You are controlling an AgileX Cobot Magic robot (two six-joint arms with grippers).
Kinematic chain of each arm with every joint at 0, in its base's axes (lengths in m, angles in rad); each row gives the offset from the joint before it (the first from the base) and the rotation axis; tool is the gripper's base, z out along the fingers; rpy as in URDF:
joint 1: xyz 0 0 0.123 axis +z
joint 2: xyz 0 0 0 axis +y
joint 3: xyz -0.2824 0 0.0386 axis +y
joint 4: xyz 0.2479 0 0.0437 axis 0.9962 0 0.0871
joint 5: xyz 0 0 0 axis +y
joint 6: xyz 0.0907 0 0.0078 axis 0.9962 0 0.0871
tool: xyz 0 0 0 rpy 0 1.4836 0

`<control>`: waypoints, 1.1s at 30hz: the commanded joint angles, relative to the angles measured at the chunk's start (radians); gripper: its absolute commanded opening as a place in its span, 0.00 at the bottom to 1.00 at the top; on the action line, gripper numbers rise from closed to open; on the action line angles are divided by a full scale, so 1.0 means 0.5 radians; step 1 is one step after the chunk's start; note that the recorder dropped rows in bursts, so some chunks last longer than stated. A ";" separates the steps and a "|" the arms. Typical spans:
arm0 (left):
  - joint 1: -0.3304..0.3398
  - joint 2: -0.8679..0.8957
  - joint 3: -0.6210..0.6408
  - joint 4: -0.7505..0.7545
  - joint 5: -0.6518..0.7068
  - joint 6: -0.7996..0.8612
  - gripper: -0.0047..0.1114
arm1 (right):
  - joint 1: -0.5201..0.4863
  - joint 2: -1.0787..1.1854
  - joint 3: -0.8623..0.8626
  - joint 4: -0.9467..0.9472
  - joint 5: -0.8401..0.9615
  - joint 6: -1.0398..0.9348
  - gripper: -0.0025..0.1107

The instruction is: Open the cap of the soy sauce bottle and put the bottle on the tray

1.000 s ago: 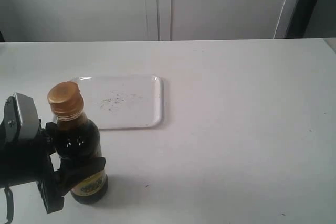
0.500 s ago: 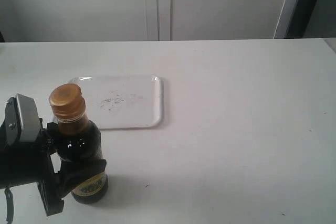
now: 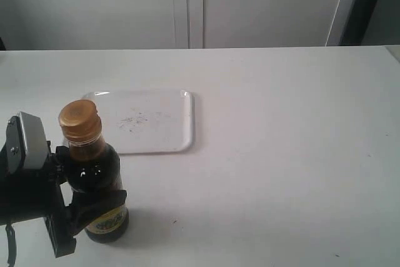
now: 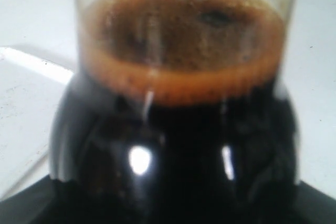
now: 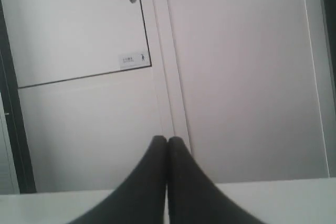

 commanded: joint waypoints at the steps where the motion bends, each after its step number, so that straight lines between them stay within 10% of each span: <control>1: -0.016 0.004 0.007 0.020 0.004 0.016 0.04 | 0.002 0.102 -0.170 -0.012 -0.095 -0.002 0.02; 33: -0.016 0.004 0.007 0.020 0.004 0.007 0.04 | 0.116 1.904 -1.034 -0.607 -0.925 0.264 0.02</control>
